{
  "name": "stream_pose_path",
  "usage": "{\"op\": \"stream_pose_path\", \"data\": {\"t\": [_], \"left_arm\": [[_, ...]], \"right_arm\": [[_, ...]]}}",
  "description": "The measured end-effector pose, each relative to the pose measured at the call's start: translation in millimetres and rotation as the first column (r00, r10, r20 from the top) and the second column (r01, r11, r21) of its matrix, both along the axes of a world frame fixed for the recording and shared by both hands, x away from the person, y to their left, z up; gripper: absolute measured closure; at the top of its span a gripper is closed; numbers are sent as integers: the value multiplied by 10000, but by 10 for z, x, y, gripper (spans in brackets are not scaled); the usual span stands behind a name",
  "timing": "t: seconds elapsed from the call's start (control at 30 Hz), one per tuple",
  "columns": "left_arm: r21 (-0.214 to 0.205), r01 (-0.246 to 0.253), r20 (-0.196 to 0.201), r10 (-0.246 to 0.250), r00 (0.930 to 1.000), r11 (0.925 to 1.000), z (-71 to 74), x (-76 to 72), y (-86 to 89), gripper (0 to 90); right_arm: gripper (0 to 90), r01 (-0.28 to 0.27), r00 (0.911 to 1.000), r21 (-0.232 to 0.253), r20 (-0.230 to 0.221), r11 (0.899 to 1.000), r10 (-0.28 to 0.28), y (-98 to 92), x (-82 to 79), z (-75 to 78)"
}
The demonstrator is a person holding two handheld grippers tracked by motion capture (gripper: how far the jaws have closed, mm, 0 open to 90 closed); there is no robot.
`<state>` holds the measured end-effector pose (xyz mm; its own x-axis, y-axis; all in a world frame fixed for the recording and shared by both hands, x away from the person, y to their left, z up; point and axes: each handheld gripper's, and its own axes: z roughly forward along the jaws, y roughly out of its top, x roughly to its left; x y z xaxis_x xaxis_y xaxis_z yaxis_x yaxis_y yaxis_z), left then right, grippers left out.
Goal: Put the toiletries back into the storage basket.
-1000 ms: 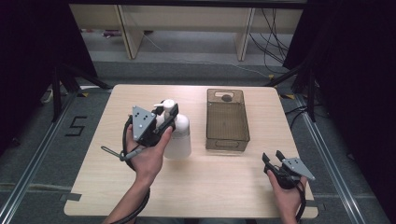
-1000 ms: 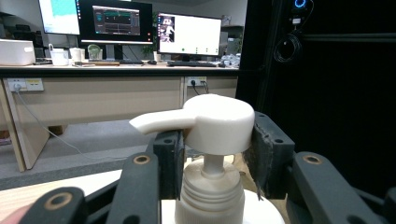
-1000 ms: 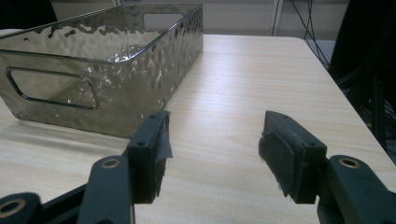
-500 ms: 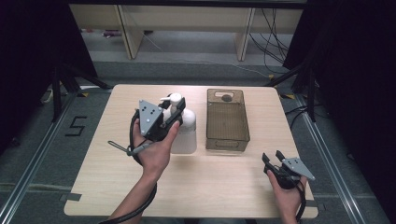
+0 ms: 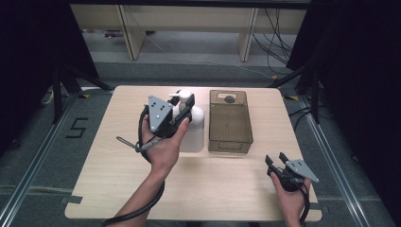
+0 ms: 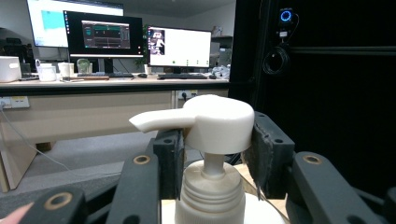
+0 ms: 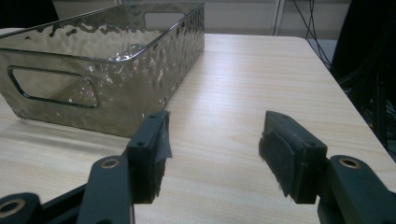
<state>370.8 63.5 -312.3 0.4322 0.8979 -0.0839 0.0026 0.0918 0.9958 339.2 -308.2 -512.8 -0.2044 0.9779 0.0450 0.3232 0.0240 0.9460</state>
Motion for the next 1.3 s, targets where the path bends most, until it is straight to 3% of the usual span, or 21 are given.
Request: {"op": "stream_pose_path", "data": {"t": [0.4, 0.43, 1.2, 1.27, 1.3], "left_arm": [[80, 174, 25, -174, 9998, 9998, 66, 51, -96, 592], [184, 164, 189, -168, 9997, 9997, 76, 63, -97, 592], [153, 438, 489, -445, 9978, 9989, 275, 142, -271, 592], [152, 449, 498, -456, 9977, 9989, 282, 146, -278, 592], [164, 460, 521, -468, 9975, 9988, 288, 152, -285, 592]], "right_arm": [[424, -10, 10000, -30, 22, 10000, 10, -2, 1, 0], [424, -12, 10000, -20, -37, 10000, 12, -2, -3, 2], [421, -78, 10000, -101, 20, 9999, 79, -9, 7, 2], [421, -90, 10000, -75, 18, 9999, 90, -6, 5, 2], [422, 39, 9999, 313, -137, 9995, -35, 26, -6, 1]]}}
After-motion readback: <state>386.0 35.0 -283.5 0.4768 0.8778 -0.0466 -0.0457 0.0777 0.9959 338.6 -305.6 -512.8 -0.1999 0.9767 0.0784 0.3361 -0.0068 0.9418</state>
